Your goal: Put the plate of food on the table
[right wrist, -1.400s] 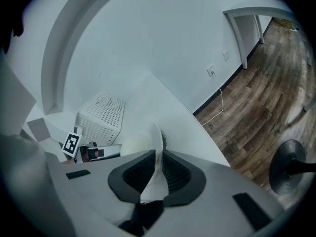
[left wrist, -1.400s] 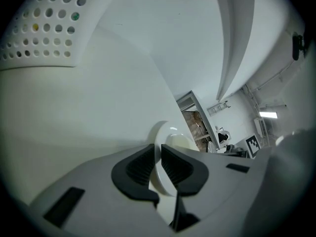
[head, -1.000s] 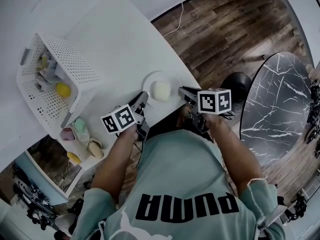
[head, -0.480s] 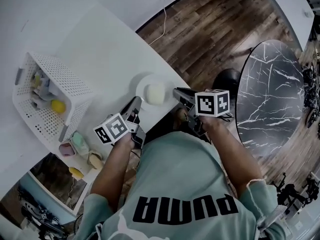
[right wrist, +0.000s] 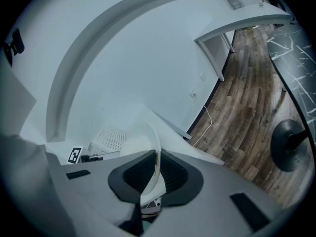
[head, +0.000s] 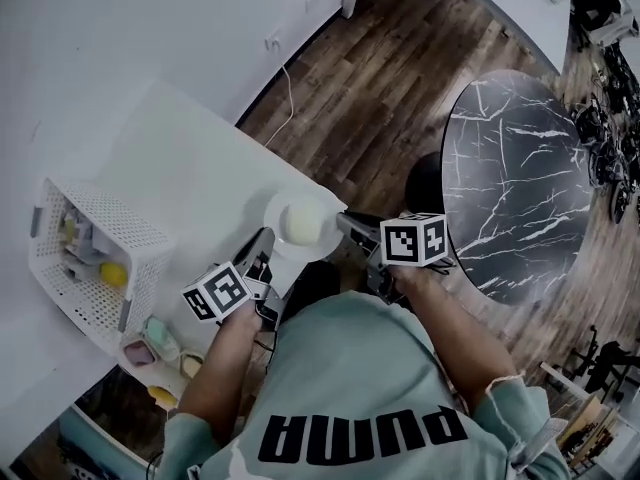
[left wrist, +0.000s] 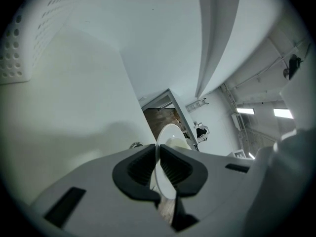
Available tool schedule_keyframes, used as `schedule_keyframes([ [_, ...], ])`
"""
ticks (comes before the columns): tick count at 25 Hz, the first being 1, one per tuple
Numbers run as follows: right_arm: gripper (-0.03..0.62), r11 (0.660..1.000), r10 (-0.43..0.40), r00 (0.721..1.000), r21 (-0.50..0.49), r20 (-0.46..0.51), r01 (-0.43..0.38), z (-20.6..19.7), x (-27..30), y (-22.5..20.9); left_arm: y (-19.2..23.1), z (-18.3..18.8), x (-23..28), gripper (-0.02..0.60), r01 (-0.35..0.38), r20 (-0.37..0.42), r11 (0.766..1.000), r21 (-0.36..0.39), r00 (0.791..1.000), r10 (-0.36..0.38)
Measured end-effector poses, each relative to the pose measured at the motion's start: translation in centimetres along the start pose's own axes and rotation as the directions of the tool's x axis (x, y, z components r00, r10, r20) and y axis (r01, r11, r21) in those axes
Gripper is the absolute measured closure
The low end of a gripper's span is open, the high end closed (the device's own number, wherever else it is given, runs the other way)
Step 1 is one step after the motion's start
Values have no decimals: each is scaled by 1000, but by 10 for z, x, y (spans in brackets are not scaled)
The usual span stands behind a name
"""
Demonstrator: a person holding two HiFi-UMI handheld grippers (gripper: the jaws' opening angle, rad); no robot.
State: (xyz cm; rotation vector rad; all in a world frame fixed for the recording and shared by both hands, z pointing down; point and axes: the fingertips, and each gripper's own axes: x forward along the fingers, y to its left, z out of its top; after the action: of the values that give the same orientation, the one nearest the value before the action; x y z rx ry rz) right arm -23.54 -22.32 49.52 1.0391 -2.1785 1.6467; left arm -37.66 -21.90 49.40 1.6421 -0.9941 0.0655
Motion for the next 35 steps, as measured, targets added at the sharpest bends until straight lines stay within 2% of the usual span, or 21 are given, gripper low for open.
schedule_keyframes([
  [8, 563, 999, -14, 995, 50, 100, 9, 0, -51, -22, -42, -22, 24, 548, 38, -63, 996, 77, 997, -33],
  [18, 563, 991, -54, 974, 132, 222, 25, -6, -129, -66, -106, -63, 66, 548, 90, -158, 982, 166, 985, -64],
  [31, 563, 976, -117, 933, 213, 342, 45, -28, -240, -138, -185, -153, 125, 549, 158, -279, 960, 231, 956, -90],
  [35, 563, 970, -140, 914, 240, 381, 49, -36, -277, -162, -213, -182, 145, 549, 179, -314, 947, 267, 945, -89],
])
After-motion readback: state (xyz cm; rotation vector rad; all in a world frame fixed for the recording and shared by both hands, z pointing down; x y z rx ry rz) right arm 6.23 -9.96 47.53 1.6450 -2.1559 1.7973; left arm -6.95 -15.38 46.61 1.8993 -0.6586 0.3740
